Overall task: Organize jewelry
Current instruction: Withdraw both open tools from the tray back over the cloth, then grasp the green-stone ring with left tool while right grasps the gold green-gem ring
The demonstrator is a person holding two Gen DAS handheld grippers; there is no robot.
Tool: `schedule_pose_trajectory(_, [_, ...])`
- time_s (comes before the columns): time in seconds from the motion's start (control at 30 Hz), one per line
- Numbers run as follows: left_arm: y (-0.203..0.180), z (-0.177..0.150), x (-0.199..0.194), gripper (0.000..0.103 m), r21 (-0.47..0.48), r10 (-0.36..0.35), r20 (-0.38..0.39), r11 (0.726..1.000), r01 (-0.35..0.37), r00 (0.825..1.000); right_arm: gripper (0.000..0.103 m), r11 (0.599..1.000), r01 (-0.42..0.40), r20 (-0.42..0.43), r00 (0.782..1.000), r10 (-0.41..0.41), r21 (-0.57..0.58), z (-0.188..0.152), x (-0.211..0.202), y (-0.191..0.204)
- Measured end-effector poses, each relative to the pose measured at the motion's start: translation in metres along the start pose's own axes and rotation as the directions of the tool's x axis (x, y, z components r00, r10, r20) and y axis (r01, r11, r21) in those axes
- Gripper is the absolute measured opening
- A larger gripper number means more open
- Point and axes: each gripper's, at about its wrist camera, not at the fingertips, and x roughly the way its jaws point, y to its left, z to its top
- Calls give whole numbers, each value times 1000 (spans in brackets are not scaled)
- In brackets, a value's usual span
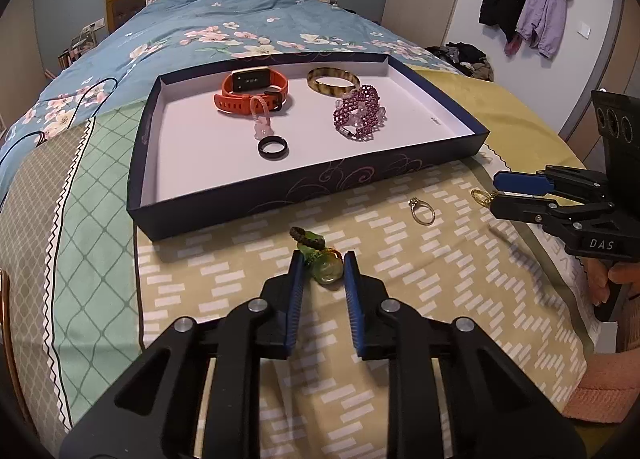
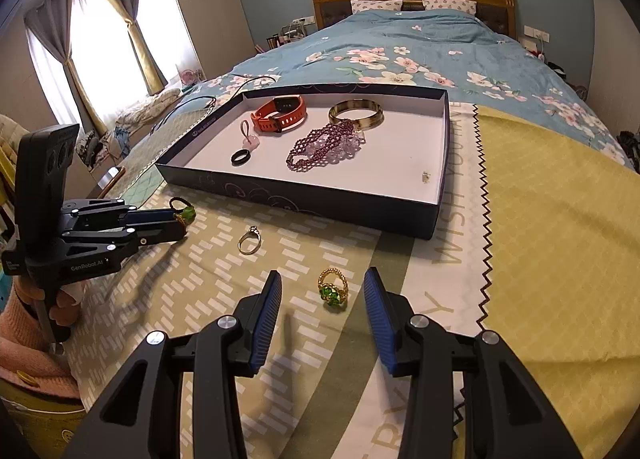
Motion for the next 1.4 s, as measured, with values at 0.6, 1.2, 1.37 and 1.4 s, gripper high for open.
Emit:
schedule_pose_trajectory(0.6, [4,-18,-17,19,-63,-45,22,997,47,999,12,1000,11,-42,999,-11,-7,-3,8,4])
schedule_pose_trajectory(1.2, [1,-15,-38,19,-58,-57,83,996,62,995,11,998,-66,58,996,65,7,6,-7,16])
schedule_pose_trajectory(1.37, [-1,-13,-44,19,-50,-58,99,997,63,993,11,997,-80,82,993,80,1,11,-10,21])
schedule_pose_trajectory(1.4, [-2,-12,-45,19,-49,-58,102,997,64,993,11,997,-83,86,993,83,-2,12,-10,23])
